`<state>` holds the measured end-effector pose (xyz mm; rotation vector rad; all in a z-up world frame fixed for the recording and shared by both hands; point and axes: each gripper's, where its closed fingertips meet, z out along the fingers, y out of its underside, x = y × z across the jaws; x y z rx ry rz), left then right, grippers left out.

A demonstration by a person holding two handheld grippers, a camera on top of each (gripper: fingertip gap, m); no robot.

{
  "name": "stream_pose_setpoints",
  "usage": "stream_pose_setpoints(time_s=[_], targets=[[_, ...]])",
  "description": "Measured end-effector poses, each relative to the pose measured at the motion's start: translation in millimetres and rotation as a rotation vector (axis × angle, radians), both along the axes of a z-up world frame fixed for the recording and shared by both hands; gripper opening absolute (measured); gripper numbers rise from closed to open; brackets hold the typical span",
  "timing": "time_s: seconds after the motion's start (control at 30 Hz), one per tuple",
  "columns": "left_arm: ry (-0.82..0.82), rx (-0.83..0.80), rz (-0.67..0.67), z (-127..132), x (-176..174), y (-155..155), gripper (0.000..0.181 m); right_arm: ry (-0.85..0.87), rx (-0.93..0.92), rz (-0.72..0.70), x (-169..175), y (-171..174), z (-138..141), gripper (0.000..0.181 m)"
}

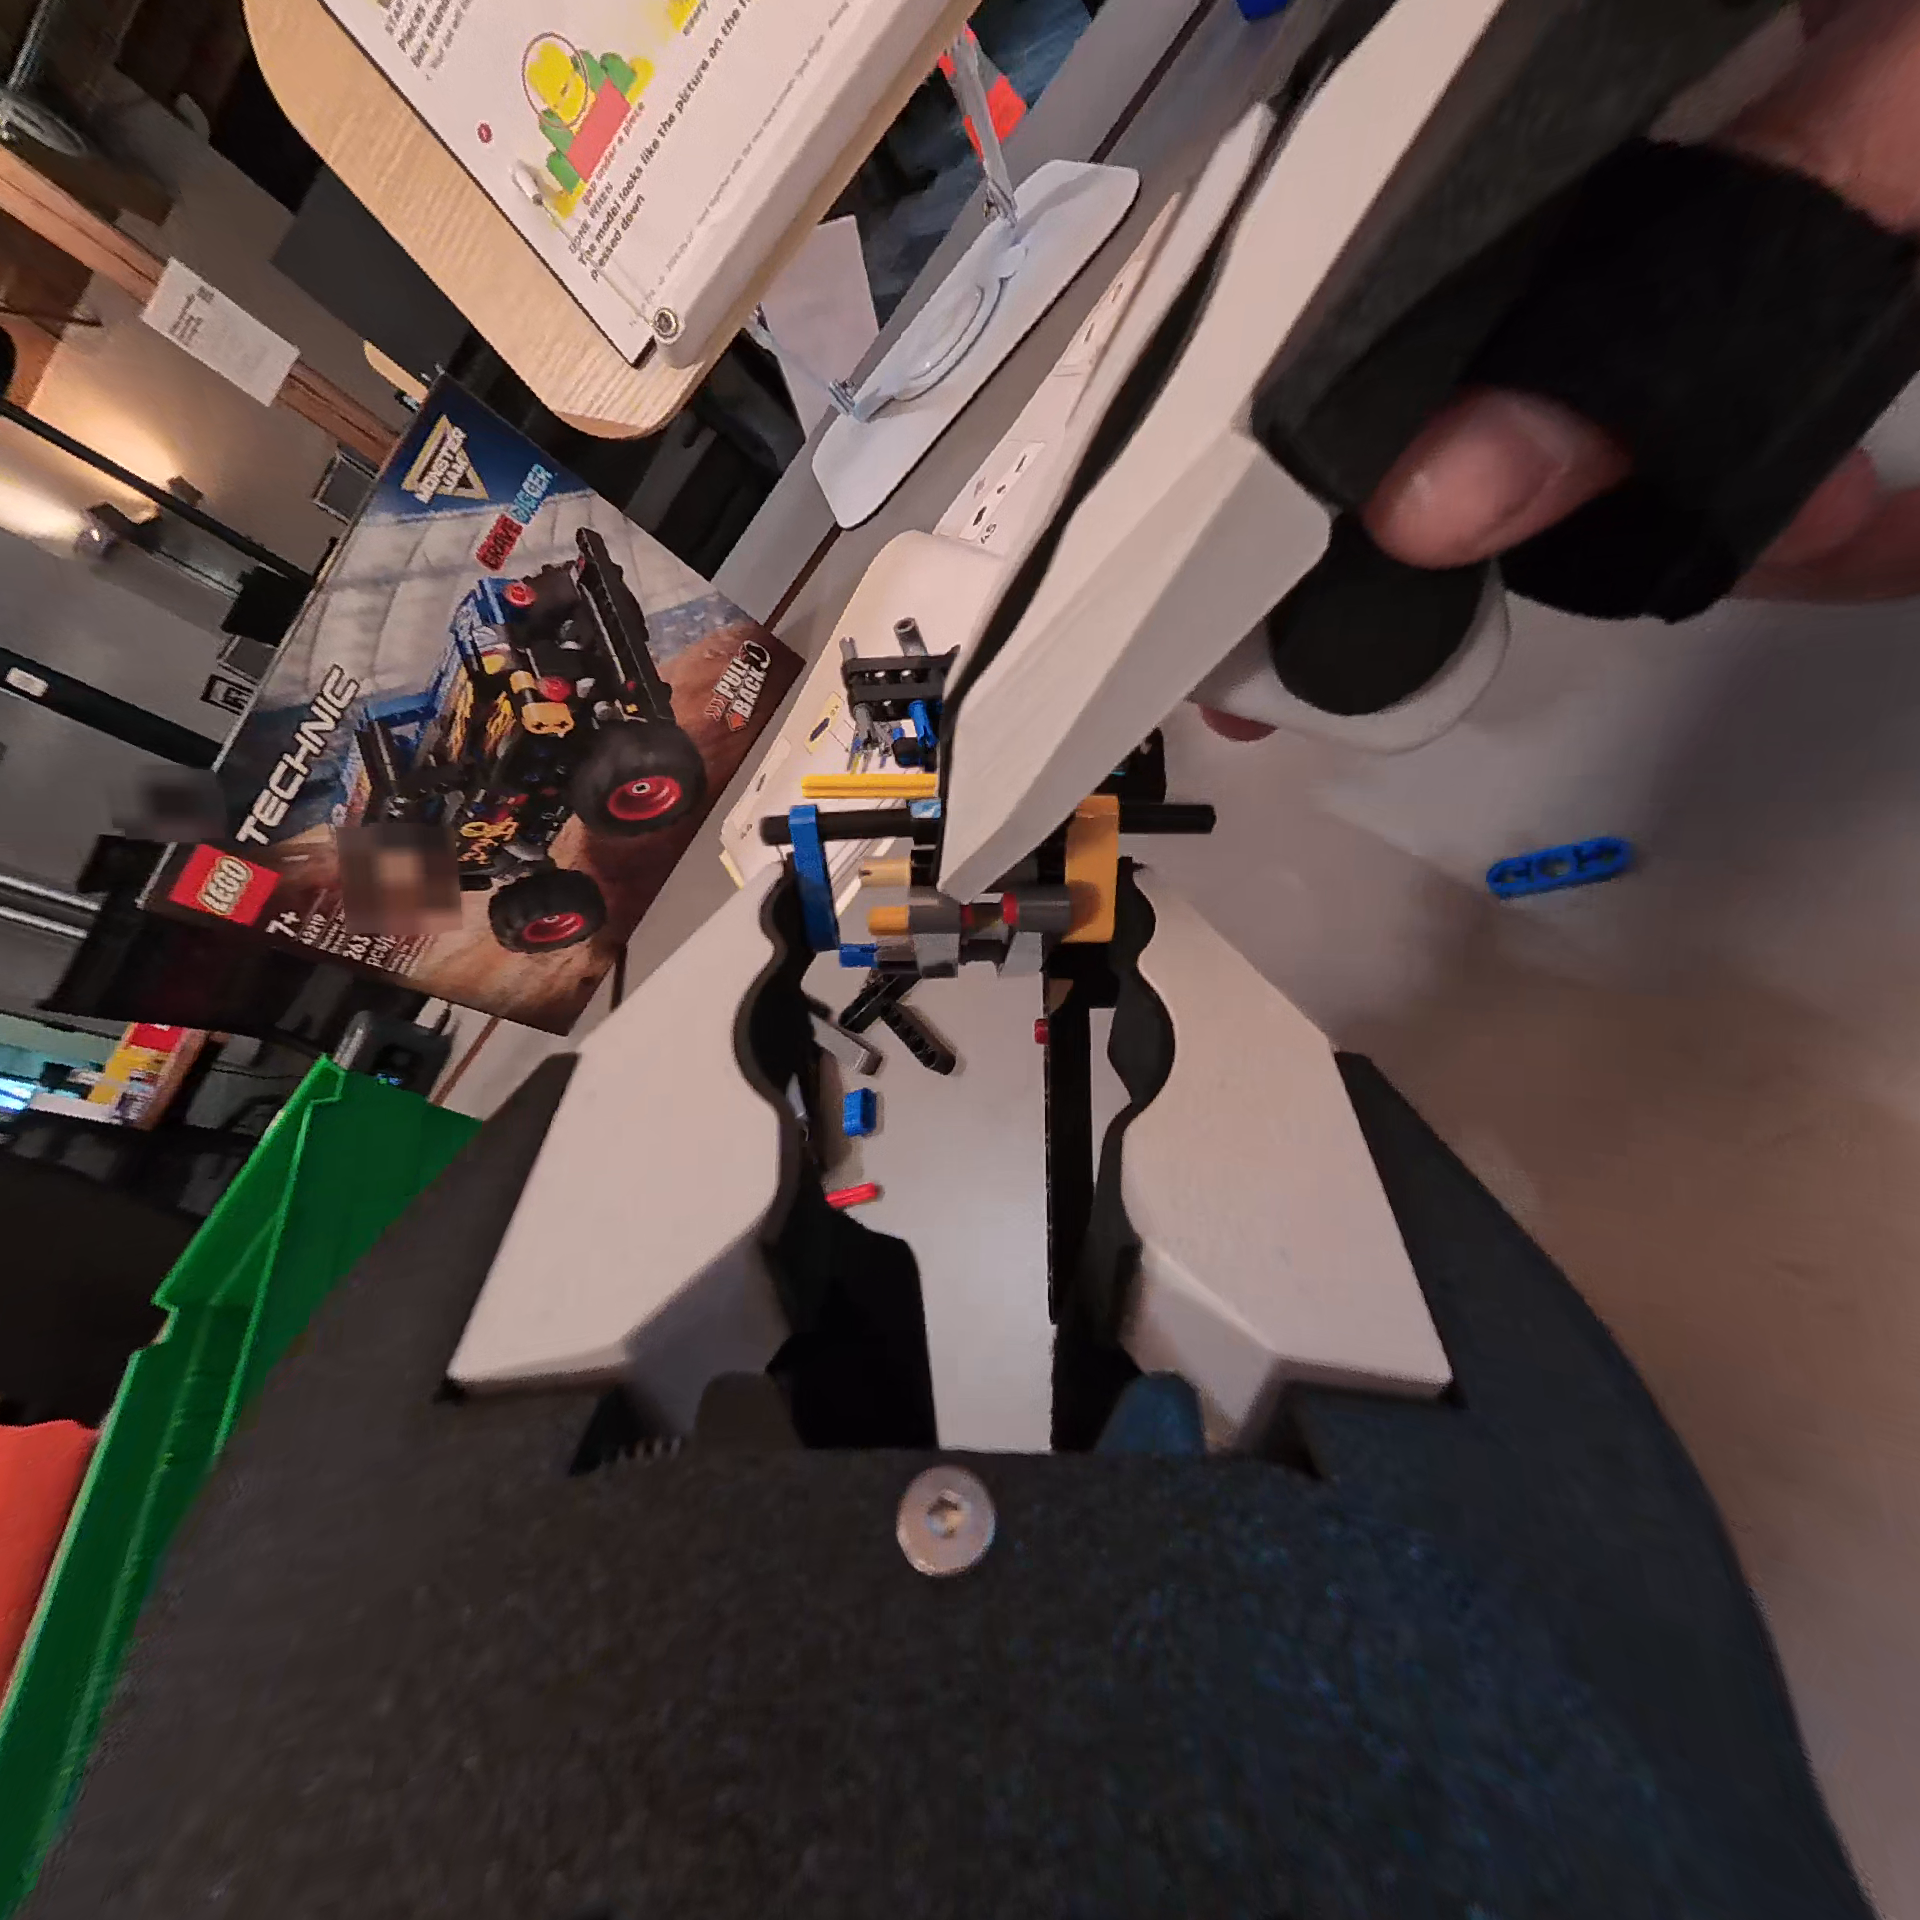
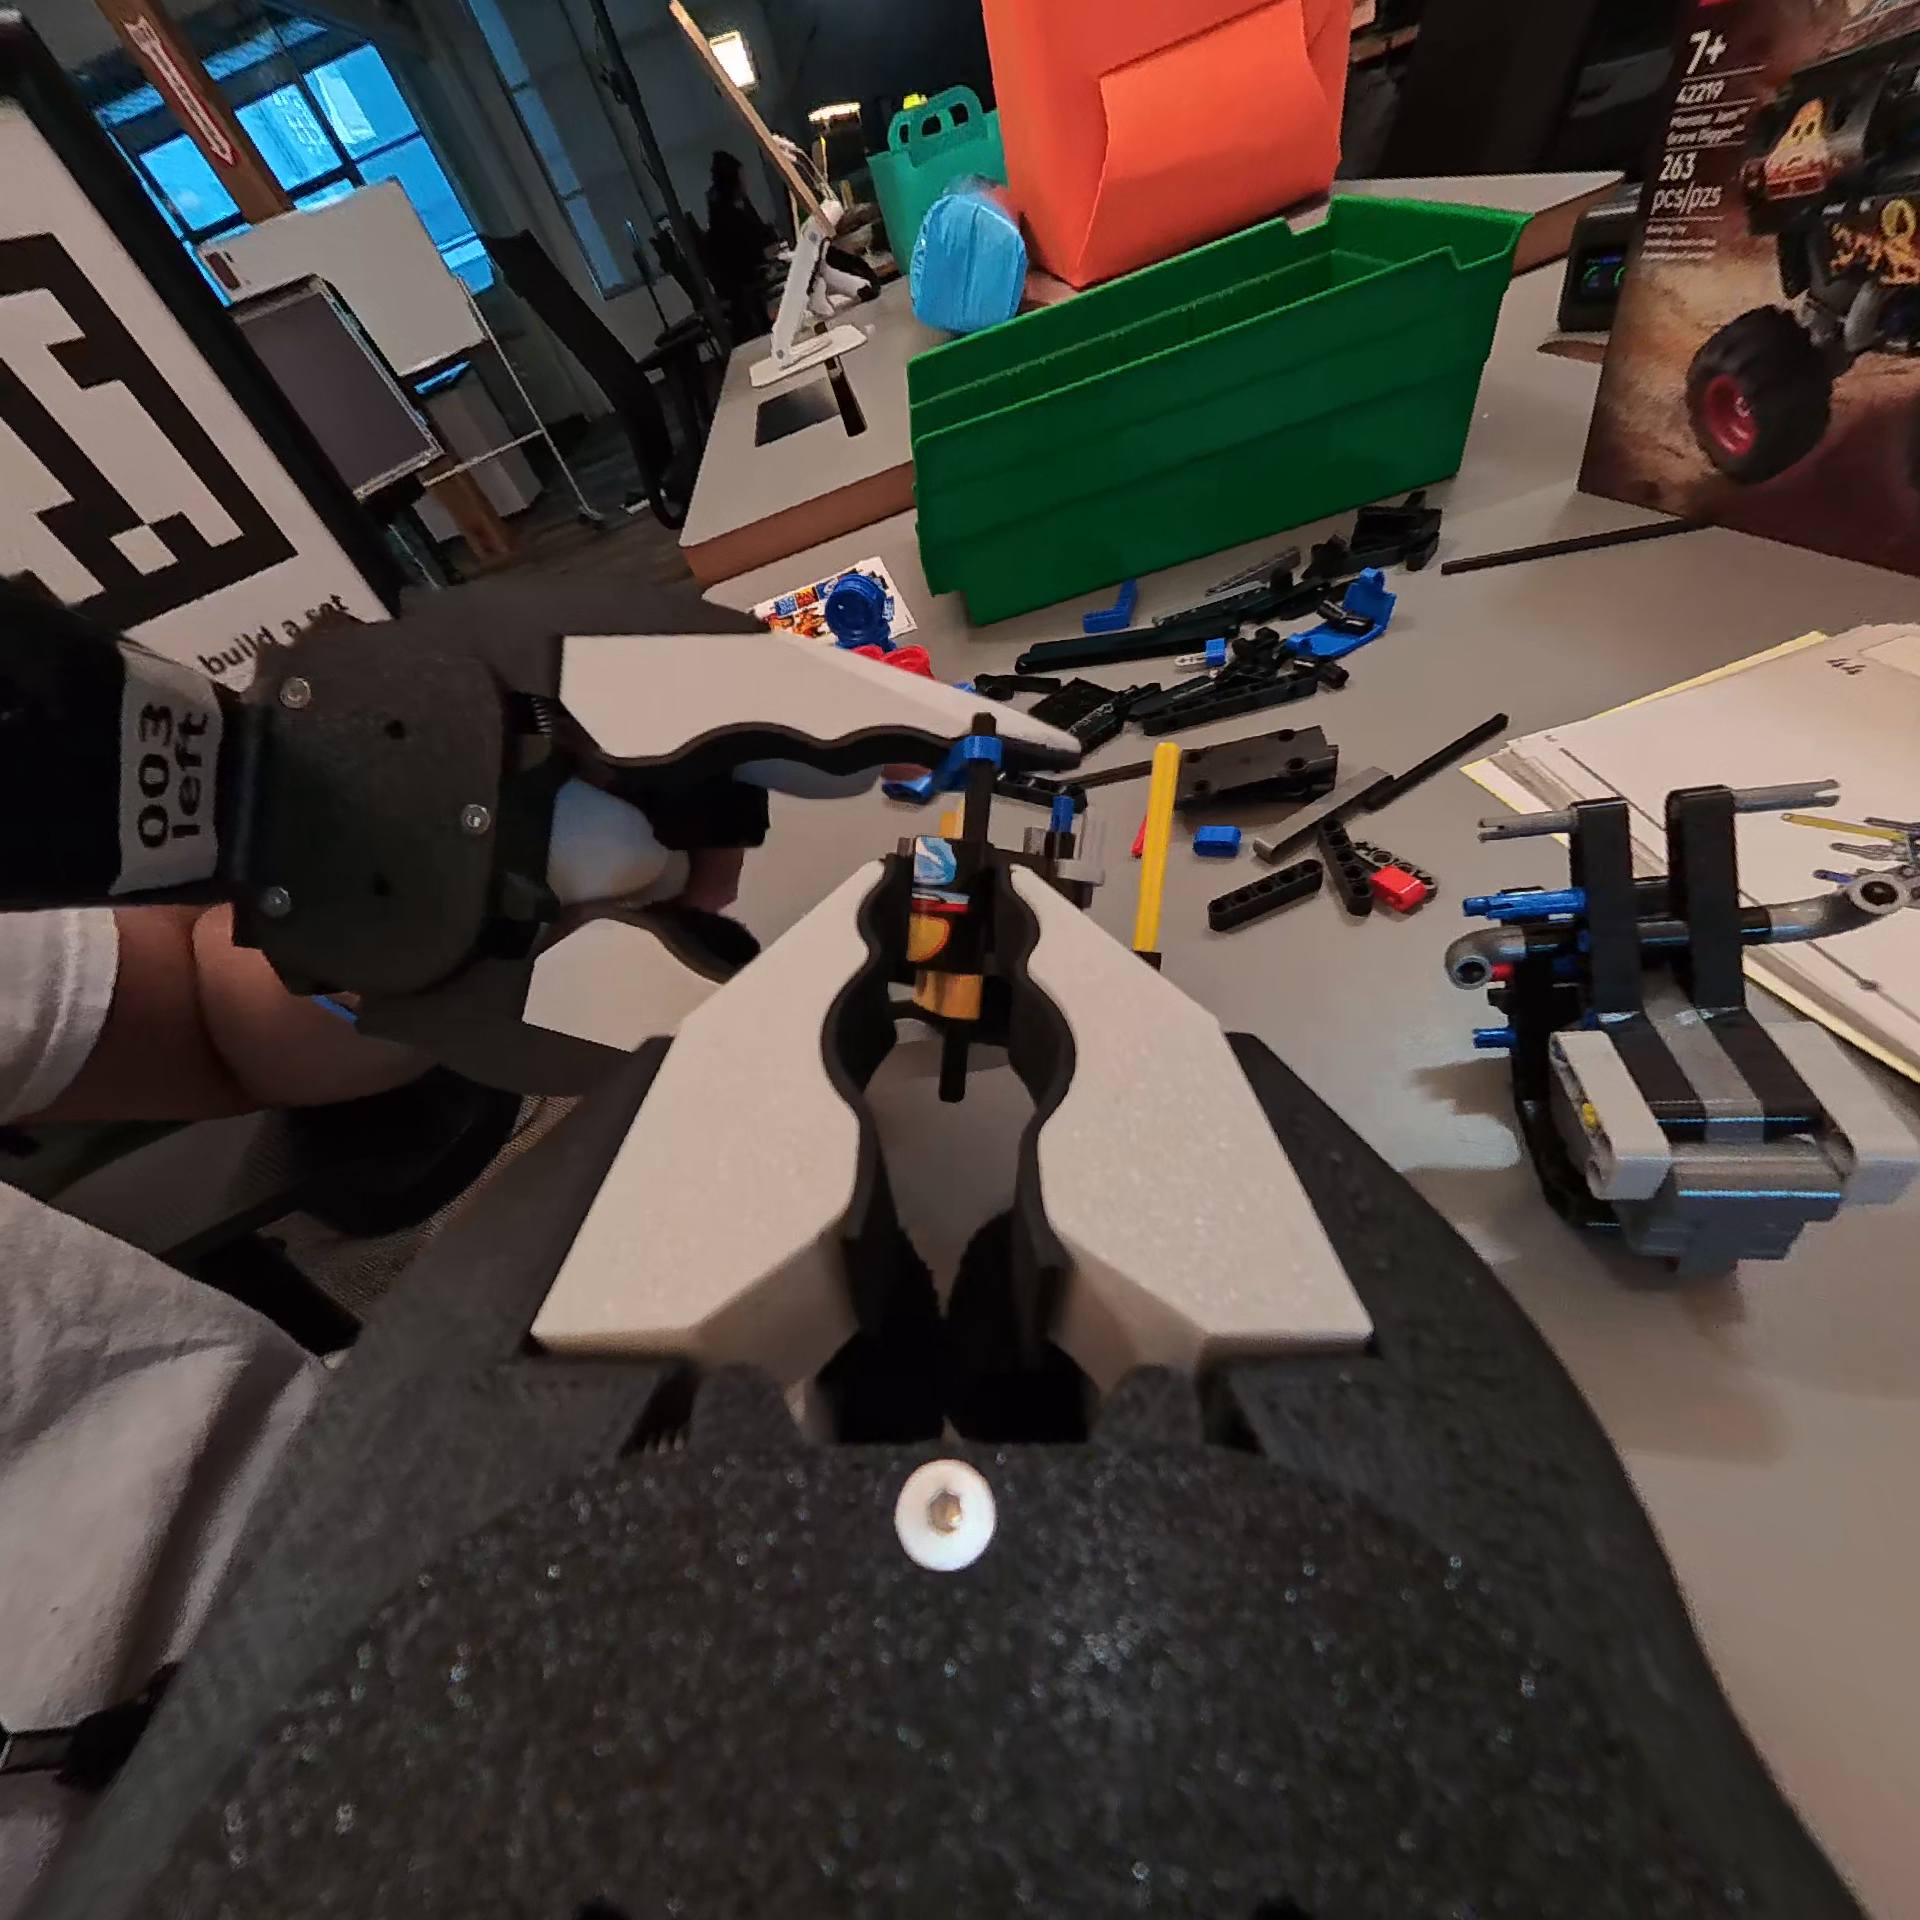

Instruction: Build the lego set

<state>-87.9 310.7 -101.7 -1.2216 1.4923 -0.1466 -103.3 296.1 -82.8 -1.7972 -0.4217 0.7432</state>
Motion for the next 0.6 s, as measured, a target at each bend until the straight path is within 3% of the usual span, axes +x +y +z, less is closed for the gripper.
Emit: stream_pose_setpoints(time_s=[0.4, 0.6], targets=[[0.010, 0.065, -0.035, 6.6, -5.7, -2.8, 0.054, -0.054, 0.005, 0.038, -6.1, -4.2, 3.4, 0.015], [0.011, 0.083, -0.108, 10.3, -5.5, -16.6, 0.055, 0.075, 0.016, 0.131, 6.3, -8.9, 30.2, 0.024]])
